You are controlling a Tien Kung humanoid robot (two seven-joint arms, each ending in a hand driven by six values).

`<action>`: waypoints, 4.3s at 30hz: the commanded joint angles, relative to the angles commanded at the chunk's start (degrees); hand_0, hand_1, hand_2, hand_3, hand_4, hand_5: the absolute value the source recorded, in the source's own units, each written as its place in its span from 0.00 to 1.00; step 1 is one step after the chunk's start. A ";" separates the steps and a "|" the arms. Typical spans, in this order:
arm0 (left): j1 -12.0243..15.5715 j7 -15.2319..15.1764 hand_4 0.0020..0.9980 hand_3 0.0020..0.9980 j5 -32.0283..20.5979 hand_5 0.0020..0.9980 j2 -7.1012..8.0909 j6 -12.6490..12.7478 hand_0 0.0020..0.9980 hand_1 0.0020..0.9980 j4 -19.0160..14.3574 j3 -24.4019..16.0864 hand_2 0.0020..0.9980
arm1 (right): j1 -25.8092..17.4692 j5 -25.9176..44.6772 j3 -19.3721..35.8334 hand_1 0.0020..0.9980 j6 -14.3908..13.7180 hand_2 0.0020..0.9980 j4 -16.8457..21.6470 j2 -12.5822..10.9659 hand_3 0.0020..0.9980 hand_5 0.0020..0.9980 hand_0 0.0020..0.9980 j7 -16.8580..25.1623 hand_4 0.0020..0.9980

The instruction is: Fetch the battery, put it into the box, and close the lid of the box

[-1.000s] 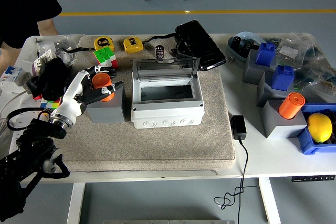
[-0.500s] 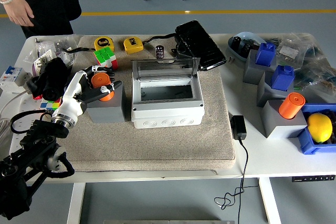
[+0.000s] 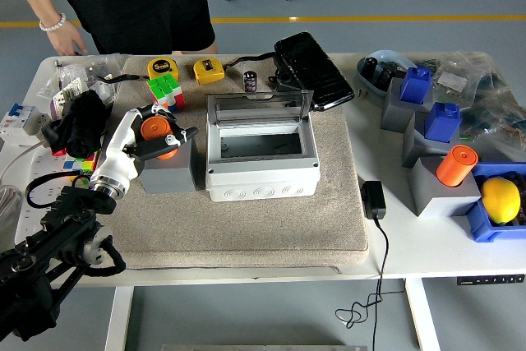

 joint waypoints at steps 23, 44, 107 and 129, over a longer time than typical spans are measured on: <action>-1.10 -0.33 1.00 0.15 4.45 0.02 0.67 -1.61 0.09 0.05 -4.99 -1.16 0.11 | -0.15 0.32 -0.18 0.69 -0.73 0.69 -0.06 0.04 0.66 0.60 0.72 0.92 1.00; -7.56 9.55 1.00 0.13 36.86 0.29 2.09 7.97 0.00 0.00 -17.06 8.55 0.11 | -0.05 0.70 -1.18 0.68 -0.89 0.69 -0.02 -0.19 0.66 0.59 0.73 1.05 1.00; -26.05 31.00 1.00 0.29 60.23 0.52 -12.93 6.91 0.15 0.20 8.33 30.44 0.24 | -0.24 -2.97 1.17 0.68 -1.19 0.68 2.17 -0.41 0.65 0.58 0.72 0.99 1.00; -25.68 29.57 1.00 0.45 59.09 0.56 -12.95 6.51 0.30 0.54 7.44 29.44 0.43 | -0.09 -3.68 1.64 0.68 -1.13 0.68 2.50 -0.39 0.65 0.58 0.72 0.99 1.00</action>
